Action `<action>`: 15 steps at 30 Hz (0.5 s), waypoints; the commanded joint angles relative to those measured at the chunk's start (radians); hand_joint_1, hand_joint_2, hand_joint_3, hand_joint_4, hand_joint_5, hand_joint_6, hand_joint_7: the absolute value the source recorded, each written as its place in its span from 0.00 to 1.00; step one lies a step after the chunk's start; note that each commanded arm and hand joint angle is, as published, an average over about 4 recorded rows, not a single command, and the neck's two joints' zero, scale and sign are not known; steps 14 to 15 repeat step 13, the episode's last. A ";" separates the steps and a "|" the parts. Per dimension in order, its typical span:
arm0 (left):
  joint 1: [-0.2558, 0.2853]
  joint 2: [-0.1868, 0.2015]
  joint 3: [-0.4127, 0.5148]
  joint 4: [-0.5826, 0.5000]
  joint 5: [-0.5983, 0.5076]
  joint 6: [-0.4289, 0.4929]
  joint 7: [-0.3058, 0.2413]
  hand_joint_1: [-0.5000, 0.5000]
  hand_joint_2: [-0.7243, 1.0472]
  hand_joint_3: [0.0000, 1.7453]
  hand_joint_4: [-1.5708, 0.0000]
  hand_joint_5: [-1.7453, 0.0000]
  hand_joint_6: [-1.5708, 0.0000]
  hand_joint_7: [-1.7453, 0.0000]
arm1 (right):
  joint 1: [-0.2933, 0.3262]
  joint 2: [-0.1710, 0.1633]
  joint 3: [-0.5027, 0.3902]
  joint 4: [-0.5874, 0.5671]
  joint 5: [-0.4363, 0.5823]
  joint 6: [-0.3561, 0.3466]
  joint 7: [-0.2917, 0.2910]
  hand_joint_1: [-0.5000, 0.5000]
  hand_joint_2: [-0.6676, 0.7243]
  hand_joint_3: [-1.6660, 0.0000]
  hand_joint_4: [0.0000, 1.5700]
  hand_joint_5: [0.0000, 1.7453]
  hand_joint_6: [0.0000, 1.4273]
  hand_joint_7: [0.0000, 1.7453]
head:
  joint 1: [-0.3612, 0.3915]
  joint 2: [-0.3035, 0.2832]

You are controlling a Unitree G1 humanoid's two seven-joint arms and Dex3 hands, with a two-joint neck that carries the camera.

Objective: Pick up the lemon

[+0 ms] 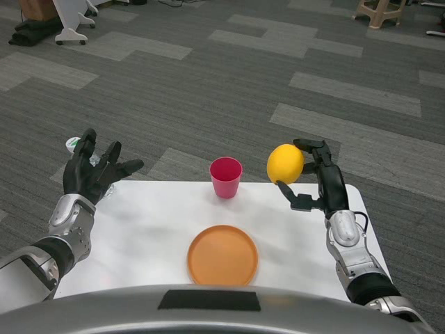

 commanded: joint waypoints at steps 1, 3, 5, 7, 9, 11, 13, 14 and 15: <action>0.004 0.001 0.004 -0.003 0.002 -0.004 -0.004 1.00 1.00 0.05 0.98 1.00 1.00 1.00 | 0.000 -0.005 -0.001 -0.003 0.010 -0.012 -0.001 0.17 0.05 0.29 0.03 1.00 0.38 0.76 | -0.002 0.001; 0.004 0.001 0.004 -0.003 0.001 -0.004 -0.004 1.00 1.00 0.05 0.98 1.00 1.00 1.00 | 0.000 -0.005 -0.001 -0.003 0.010 -0.011 -0.001 0.17 0.05 0.29 0.02 1.00 0.38 0.76 | -0.001 0.002; 0.004 0.001 0.004 -0.003 0.002 -0.004 -0.004 1.00 1.00 0.05 0.98 1.00 1.00 1.00 | 0.000 -0.005 -0.001 -0.003 0.010 -0.011 -0.001 0.17 0.05 0.29 0.02 1.00 0.38 0.76 | -0.001 0.002; 0.003 0.001 0.004 -0.003 0.002 -0.004 -0.003 1.00 1.00 0.05 0.98 1.00 1.00 1.00 | 0.000 -0.005 0.000 -0.003 0.010 -0.011 -0.001 0.17 0.05 0.29 0.03 0.99 0.38 0.76 | -0.001 0.003; 0.003 0.001 0.004 -0.003 0.003 -0.004 -0.002 1.00 1.00 0.05 0.98 1.00 1.00 1.00 | 0.000 -0.005 0.001 -0.003 0.010 -0.012 -0.001 0.17 0.05 0.29 0.03 0.99 0.38 0.76 | 0.000 0.004; 0.003 0.001 0.004 -0.003 0.003 -0.004 -0.002 1.00 1.00 0.05 0.98 1.00 1.00 1.00 | 0.000 -0.005 0.001 -0.003 0.010 -0.012 -0.001 0.17 0.05 0.29 0.04 0.99 0.38 0.76 | 0.000 0.004; 0.003 0.001 0.004 -0.003 0.003 -0.004 -0.002 1.00 1.00 0.05 0.98 1.00 1.00 1.00 | 0.000 -0.005 0.001 -0.003 0.010 -0.012 -0.001 0.17 0.05 0.29 0.04 0.98 0.37 0.76 | 0.000 0.003; 0.003 0.001 0.004 -0.003 0.003 -0.004 -0.002 1.00 1.00 0.05 0.98 1.00 1.00 1.00 | 0.000 -0.005 0.001 -0.003 0.010 -0.012 -0.001 0.17 0.05 0.29 0.04 0.98 0.37 0.76 | 0.000 0.003; 0.003 0.001 0.004 -0.003 0.003 -0.004 -0.002 1.00 1.00 0.05 0.98 1.00 1.00 1.00 | 0.000 -0.005 0.001 -0.003 0.010 -0.012 -0.001 0.17 0.05 0.29 0.04 0.98 0.37 0.76 | 0.000 0.003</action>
